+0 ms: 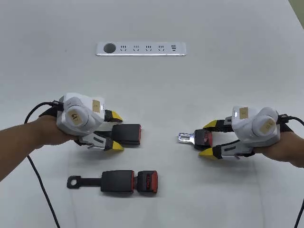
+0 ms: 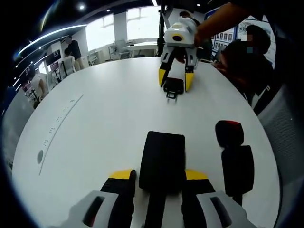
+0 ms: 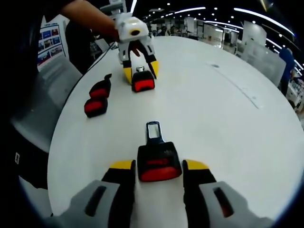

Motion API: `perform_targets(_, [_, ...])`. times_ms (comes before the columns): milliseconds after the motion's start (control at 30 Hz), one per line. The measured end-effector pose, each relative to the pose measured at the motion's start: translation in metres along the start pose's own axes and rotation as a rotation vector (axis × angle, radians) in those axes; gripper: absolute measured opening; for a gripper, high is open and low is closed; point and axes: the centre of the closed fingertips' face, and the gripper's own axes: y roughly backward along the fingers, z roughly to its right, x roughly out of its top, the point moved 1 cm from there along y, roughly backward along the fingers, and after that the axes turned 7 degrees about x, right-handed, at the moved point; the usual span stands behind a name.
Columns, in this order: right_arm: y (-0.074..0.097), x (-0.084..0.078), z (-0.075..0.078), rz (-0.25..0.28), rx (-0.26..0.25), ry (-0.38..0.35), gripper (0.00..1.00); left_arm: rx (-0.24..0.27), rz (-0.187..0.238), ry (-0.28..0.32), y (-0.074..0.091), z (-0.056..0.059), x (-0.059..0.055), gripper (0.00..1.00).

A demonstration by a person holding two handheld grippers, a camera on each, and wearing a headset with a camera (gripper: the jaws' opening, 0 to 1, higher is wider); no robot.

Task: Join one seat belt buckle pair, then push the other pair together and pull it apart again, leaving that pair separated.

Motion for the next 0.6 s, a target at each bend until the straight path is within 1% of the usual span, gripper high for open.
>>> perform_targets(33, [0.000,0.000,0.001,-0.003,-0.002,0.009,0.38,-0.006,-0.003,-0.014,0.002,0.001,0.002,0.38])
perform_targets(100, [-0.001,0.001,0.000,0.002,0.005,0.011,0.37,-0.011,-0.003,-0.024,0.005,-0.001,0.004,0.37])
perform_targets(200, [-0.001,0.002,-0.001,-0.005,0.010,0.020,0.37,-0.023,-0.001,-0.038,0.009,-0.001,0.006,0.35])
perform_targets(300, [-0.002,0.002,0.000,-0.007,0.011,0.018,0.36,-0.033,-0.001,-0.047,0.010,0.000,0.004,0.34])
perform_targets(333, [-0.001,0.003,0.000,-0.009,0.012,0.021,0.36,-0.040,0.001,-0.058,0.012,0.000,0.004,0.34])
perform_targets(467, [-0.001,0.003,-0.001,-0.016,0.024,0.037,0.35,-0.068,-0.019,-0.089,0.013,0.001,0.000,0.34])
perform_targets(600, [-0.001,0.003,0.000,-0.025,0.034,0.051,0.35,-0.076,-0.024,-0.101,0.012,0.003,-0.003,0.34])
